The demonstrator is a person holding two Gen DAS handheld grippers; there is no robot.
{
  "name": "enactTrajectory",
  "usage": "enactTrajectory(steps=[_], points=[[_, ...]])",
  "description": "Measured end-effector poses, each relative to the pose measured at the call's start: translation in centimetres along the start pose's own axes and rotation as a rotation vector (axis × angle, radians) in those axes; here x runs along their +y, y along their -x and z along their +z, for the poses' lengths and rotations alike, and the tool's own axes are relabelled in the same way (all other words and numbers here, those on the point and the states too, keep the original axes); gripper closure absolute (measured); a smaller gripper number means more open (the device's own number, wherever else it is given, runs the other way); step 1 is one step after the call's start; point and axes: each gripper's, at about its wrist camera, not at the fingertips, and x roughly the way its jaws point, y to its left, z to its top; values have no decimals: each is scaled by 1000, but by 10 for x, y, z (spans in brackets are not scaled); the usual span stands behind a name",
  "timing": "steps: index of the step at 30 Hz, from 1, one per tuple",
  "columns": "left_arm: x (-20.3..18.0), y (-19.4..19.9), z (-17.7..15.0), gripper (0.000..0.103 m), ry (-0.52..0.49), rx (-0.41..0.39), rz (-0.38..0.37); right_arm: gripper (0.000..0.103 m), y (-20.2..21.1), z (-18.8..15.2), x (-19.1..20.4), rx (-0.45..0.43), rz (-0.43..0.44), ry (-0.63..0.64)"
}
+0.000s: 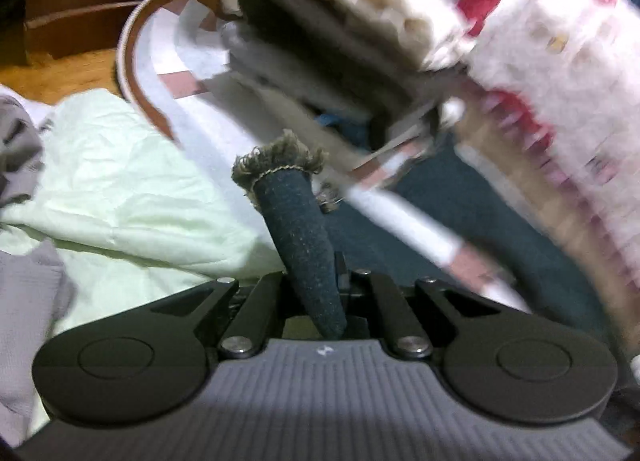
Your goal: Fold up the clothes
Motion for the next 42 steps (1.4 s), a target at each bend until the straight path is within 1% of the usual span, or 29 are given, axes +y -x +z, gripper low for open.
enactTrajectory(steps=[2,3,5,6,7,8,9,10,12,14,15,17,21,24,26,28,31,33,34,35,36,37,38,40,42], points=[[-5,-4,-9,99,-66,14,49,103,4,-8,-19,12,-90,-83],[-3,-2,-9,99,-56,17,45,100,12,-12,-36,13,-103,-175],[4,0,-5,98,-9,26,23,95,44,-29,-72,-32,-91,-355],[8,-1,-3,98,22,33,10,83,63,-39,-87,-52,-107,-409],[11,-1,0,98,53,40,-4,77,82,-50,-102,-66,-128,-455],[12,-3,2,98,70,46,-6,65,99,-61,-115,-74,-166,-491],[10,-3,3,99,66,46,0,58,115,-75,-127,-74,-204,-526],[5,-1,3,99,44,41,13,57,131,-90,-139,-72,-241,-563],[-6,-1,3,99,-22,31,46,53,158,-120,-162,-72,-287,-649],[-14,-6,2,97,-60,49,86,53,173,-152,-183,-62,-293,-723],[-16,-8,3,97,-62,65,102,53,177,-162,-188,-46,-288,-736],[-18,-8,7,97,-47,73,114,53,177,-167,-184,-43,-287,-687],[-19,7,16,95,-34,9,101,53,161,-147,-159,-72,-217,-543],[-19,18,23,91,-30,-18,109,53,135,-117,-140,-83,-141,-463],[-19,23,28,86,-45,-36,142,53,114,-91,-124,-86,-98,-385],[-18,28,33,85,-61,-47,173,53,97,-67,-110,-82,-63,-307],[-20,36,45,85,-117,-72,193,53,74,-35,-90,-72,-25,-208],[-31,48,57,84,-207,-143,222,53,61,-20,-81,-51,-34,-130],[-36,53,63,81,-248,-176,227,53,53,-15,-75,-37,-41,-79],[-42,55,68,70,-292,-204,224,53,46,-11,-69,-21,-48,-26],[-48,54,73,59,-324,-213,204,53,38,-7,-62,-6,-56,28],[-52,48,76,58,-337,-192,151,53,30,-2,-56,10,-63,81],[-56,38,78,58,-331,-146,83,53,24,0,-49,23,-63,117],[-66,13,83,59,-298,-15,-66,53,15,4,-37,46,-60,172],[-80,-15,88,59,-250,84,-207,54,11,8,-28,67,-54,215]])
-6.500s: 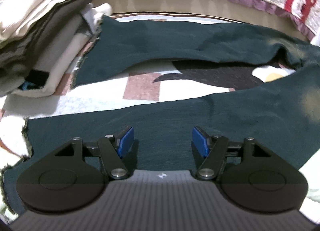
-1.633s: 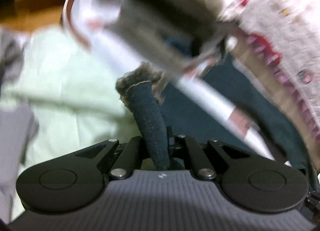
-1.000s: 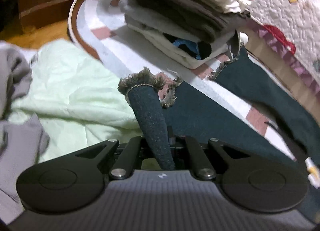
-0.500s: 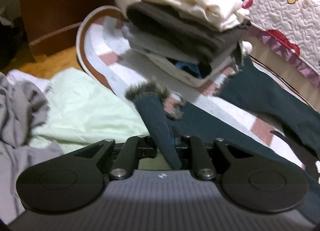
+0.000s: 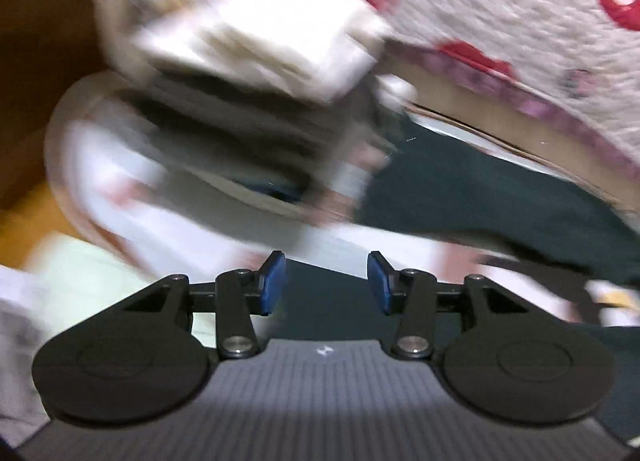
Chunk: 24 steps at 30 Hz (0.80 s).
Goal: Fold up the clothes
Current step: 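Fold the hem toward the waistband with the left gripper while the right gripper grasps the waistband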
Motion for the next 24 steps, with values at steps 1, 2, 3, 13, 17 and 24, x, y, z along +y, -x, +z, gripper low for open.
enactTrajectory(steps=[1,2,3,13,17,24], points=[[-5,-15,4,58,27,24,-46,54,0,3,3,3,-15,28],[-12,-33,8,58,52,45,-84,54,0,4,4,4,-34,48],[-19,-49,11,58,64,61,-120,54,0,4,4,8,-52,56],[-65,-192,15,53,330,191,-284,53,6,-34,-26,44,-142,-110],[-65,-209,7,48,460,155,-306,52,-2,-46,-34,18,-154,-185],[-72,-219,8,41,558,80,-291,36,-20,-46,-38,-36,-184,-177]])
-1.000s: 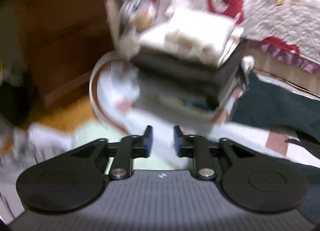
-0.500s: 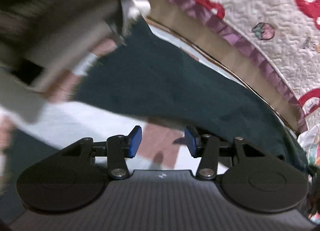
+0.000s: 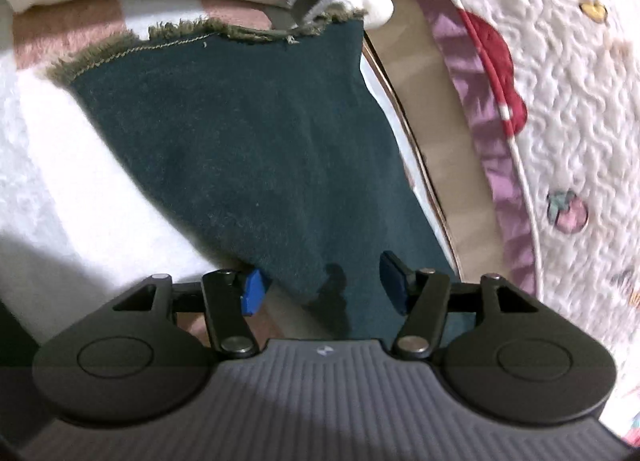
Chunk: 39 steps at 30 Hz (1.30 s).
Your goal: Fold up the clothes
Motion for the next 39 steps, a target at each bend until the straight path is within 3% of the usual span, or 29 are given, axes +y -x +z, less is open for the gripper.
enactTrajectory(steps=[1,2,3,4,5,6,7,10,12,17,20,23,27,30,31,36,39], points=[[-5,-3,0,39,-26,-3,11,37,-1,1,-2,-4,-5,-10],[-11,-5,1,39,-51,-6,23,45,-3,2,-4,-9,-10,-21],[-16,-8,1,42,-77,-9,34,73,-4,2,-6,-13,-15,-31],[-23,-9,2,46,-117,-22,73,89,-4,3,-8,-18,-19,-24],[-30,-9,2,83,-160,-37,116,97,-1,3,-10,-33,-19,-15],[-34,-9,4,100,-188,-34,145,99,6,3,-13,-65,-21,-24],[-36,-3,8,100,-195,-36,129,99,16,3,-16,-101,-23,-37],[-26,41,22,100,-90,-124,-54,100,35,-8,-28,-157,57,-167],[-24,47,25,100,-149,-126,23,101,35,-19,-26,-132,133,-184],[-3,21,12,99,-230,-22,263,99,29,-34,-25,-42,291,-228],[-8,18,4,99,-320,-48,287,92,34,-36,-59,-62,449,-374],[-14,18,4,98,-352,-43,302,43,41,-35,-116,-104,374,-522],[-11,18,7,98,-297,-47,288,42,42,-35,-191,-129,217,-718],[-9,22,6,98,-287,-47,285,41,20,-42,-247,-26,-11,-833],[-8,22,7,98,-281,-42,283,41,14,-43,-259,19,-52,-850],[-7,21,13,98,-271,-15,276,41,2,-28,-305,180,-16,-853],[-6,20,14,98,-272,-15,273,39,-11,-24,-318,219,-60,-848]])
